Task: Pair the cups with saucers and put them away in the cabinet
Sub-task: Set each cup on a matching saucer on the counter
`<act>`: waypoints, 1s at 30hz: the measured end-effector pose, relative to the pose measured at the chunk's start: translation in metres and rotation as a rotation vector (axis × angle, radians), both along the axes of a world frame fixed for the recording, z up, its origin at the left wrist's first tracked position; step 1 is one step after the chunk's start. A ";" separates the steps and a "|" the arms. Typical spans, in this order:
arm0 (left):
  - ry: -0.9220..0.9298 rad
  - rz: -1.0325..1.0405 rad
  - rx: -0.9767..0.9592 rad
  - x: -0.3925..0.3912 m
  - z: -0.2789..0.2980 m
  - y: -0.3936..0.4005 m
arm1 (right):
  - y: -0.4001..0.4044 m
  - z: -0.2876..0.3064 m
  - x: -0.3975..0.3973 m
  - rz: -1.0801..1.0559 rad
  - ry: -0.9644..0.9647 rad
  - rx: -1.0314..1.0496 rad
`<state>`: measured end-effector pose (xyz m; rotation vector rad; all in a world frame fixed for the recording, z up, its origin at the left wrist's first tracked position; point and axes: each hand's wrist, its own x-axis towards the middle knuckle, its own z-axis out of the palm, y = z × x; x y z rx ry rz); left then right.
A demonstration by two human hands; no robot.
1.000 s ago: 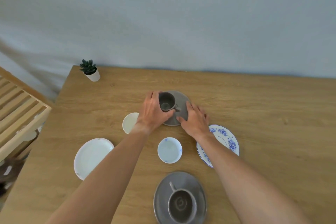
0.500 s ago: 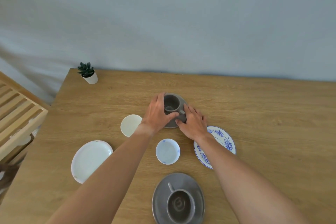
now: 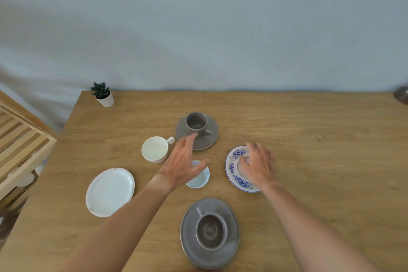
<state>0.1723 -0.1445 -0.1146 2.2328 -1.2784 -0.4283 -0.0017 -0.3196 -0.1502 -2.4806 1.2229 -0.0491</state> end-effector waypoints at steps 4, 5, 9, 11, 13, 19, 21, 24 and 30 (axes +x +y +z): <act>-0.157 -0.251 0.191 -0.003 -0.010 0.016 | -0.007 0.002 -0.039 -0.037 0.063 0.093; -0.211 -0.281 0.211 -0.003 -0.012 0.018 | -0.006 0.003 -0.044 -0.037 0.076 0.104; -0.248 -0.313 0.275 -0.005 -0.019 0.018 | -0.001 0.006 -0.052 -0.071 0.052 0.133; -0.240 -0.325 0.329 -0.006 -0.019 0.012 | 0.003 0.005 -0.052 -0.096 0.032 0.145; -0.216 -0.337 0.352 -0.007 -0.019 0.006 | 0.008 0.003 -0.051 -0.117 0.025 0.142; -0.066 -0.256 0.116 -0.014 -0.018 -0.021 | 0.016 -0.005 -0.047 -0.098 -0.022 0.108; -0.100 -0.229 0.032 -0.019 -0.017 -0.030 | 0.019 -0.008 -0.047 -0.092 -0.048 0.103; -0.155 -0.216 -0.049 -0.025 -0.016 -0.040 | 0.021 -0.009 -0.047 -0.098 -0.062 0.076; -0.031 -0.143 -0.085 -0.040 -0.016 -0.058 | 0.027 -0.010 -0.046 -0.130 -0.076 0.047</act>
